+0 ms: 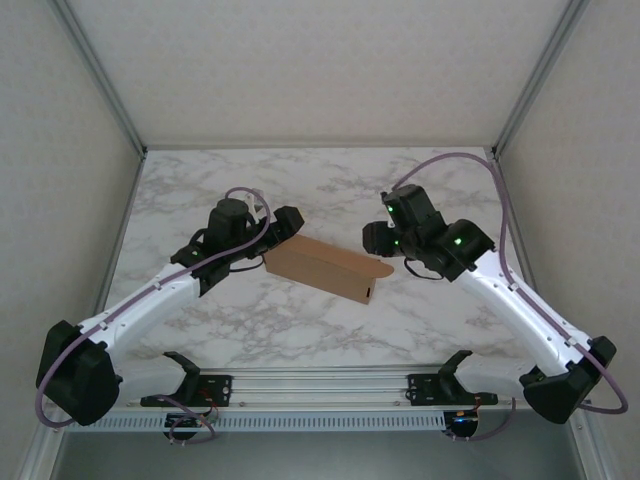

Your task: Fold the paper box

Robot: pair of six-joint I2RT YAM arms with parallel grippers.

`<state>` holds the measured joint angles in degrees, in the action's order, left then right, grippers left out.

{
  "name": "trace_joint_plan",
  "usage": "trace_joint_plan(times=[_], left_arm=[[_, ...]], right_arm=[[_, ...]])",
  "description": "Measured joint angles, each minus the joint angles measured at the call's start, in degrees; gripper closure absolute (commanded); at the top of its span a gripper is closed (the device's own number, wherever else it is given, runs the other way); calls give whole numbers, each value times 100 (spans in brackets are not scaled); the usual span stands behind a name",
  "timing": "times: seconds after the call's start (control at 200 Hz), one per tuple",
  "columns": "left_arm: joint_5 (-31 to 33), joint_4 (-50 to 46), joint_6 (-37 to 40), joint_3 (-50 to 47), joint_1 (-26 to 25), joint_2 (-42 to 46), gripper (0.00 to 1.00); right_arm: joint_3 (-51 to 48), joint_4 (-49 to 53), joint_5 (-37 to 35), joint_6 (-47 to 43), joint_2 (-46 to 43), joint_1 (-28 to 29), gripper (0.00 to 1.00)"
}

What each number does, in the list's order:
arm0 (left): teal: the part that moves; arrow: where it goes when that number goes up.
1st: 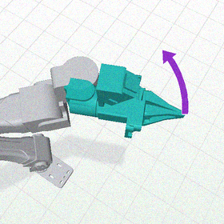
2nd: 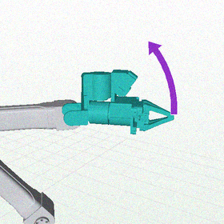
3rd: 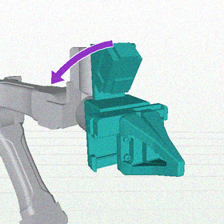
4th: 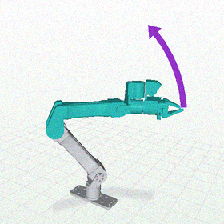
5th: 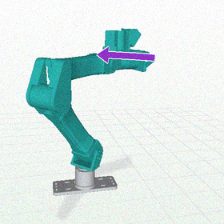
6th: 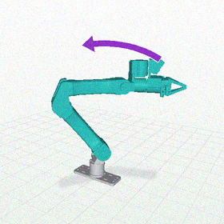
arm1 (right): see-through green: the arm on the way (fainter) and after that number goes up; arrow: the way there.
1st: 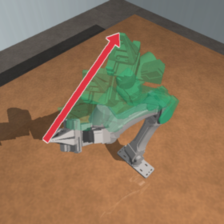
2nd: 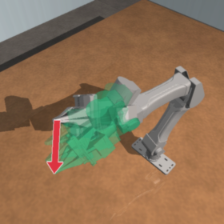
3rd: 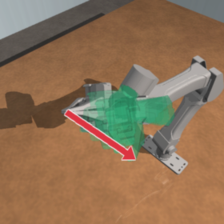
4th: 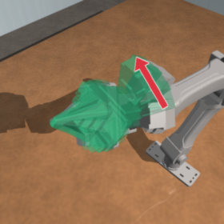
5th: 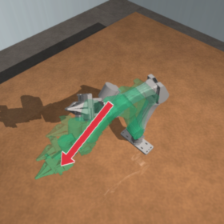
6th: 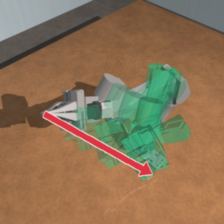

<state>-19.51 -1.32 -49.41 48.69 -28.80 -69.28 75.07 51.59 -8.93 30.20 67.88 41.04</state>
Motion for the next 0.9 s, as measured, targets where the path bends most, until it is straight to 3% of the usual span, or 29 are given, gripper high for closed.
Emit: trace_joint_plan(times=[0.145,0.28,0.616,0.901], left_arm=[[0,-31,17,15,-7,0,9],[0,-87,35,35,-7,0,8],[2,-131,37,52,-37,0,8],[101,-136,39,63,-63,-13,8]], right_arm=[[-481,146,533,1427,-345,-227,56],[-1051,118,905,2151,-525,-354,57],[-1547,-516,1375,2514,-398,-619,59],[-1873,-1255,1646,2752,-214,-658,53]])
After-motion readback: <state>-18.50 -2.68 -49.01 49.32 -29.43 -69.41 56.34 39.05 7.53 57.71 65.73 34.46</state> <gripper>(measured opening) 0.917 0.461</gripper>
